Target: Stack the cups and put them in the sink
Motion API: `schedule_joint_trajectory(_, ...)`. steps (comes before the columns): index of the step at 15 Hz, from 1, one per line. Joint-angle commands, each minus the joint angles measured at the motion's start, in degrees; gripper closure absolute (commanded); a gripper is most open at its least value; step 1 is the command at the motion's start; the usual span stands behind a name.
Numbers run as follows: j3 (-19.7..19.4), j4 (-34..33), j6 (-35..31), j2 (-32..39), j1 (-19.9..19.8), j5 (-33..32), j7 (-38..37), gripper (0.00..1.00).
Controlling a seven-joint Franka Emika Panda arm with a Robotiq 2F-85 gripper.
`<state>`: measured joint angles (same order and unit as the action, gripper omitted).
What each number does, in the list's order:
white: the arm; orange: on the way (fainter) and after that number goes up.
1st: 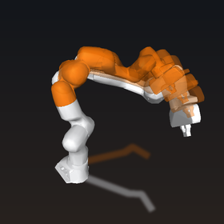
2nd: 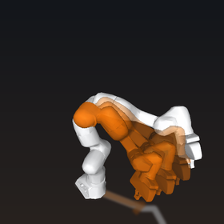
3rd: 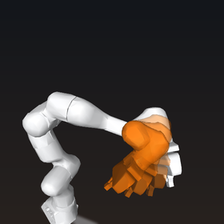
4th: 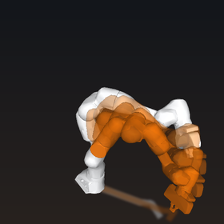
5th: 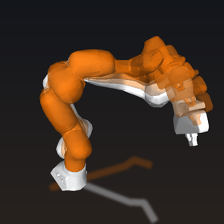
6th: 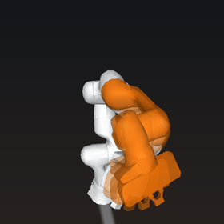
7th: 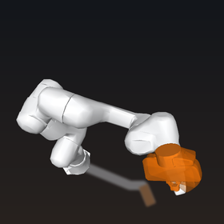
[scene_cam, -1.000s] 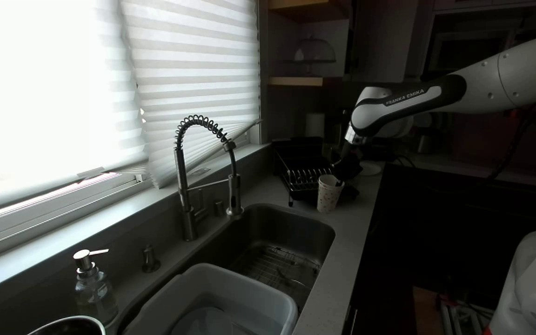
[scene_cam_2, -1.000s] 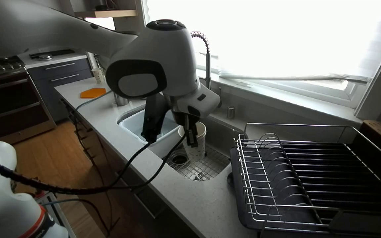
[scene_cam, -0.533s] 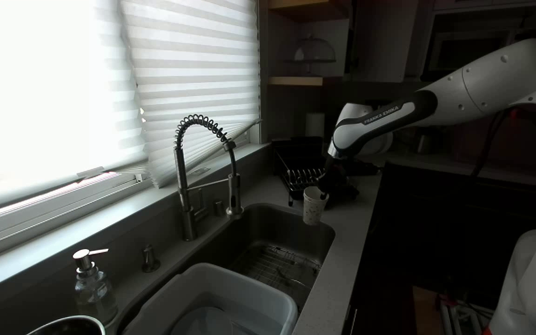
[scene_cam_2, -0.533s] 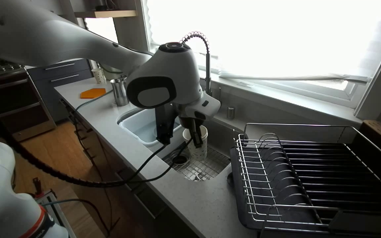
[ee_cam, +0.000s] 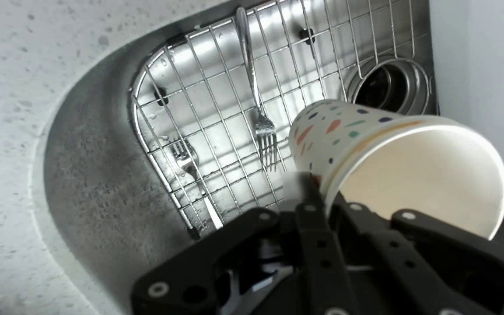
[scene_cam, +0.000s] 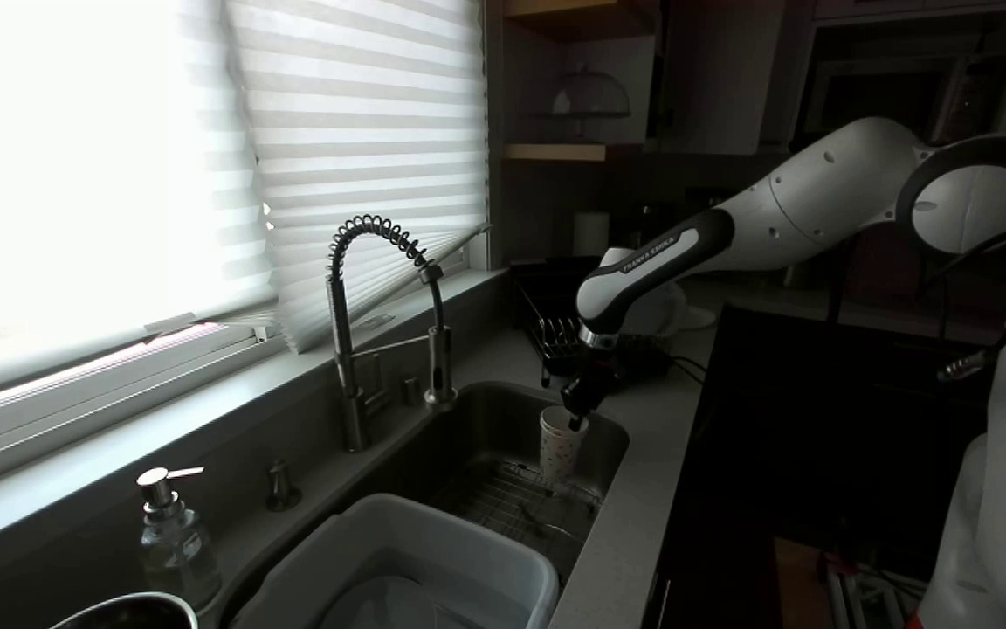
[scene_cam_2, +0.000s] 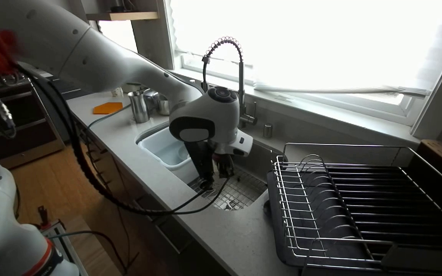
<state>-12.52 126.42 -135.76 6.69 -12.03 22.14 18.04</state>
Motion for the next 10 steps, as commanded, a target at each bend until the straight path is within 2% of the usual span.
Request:
schedule_joint_trajectory(1,1.9,-3.7,2.1,5.9,-1.8,1.4,6.5,0.99)
schedule_joint_trajectory(2,2.0,-1.2,0.2,2.9,-1.4,0.2,3.0,0.95)
schedule_joint_trajectory(7,2.7,-2.9,0.4,5.6,-2.1,0.1,4.7,0.95)
schedule_joint_trajectory(8,3.2,-1.9,0.5,4.7,-1.8,0.2,6.1,0.99)
schedule_joint_trajectory(10,3.8,-1.7,-3.5,6.2,-1.2,-0.3,5.5,0.99)
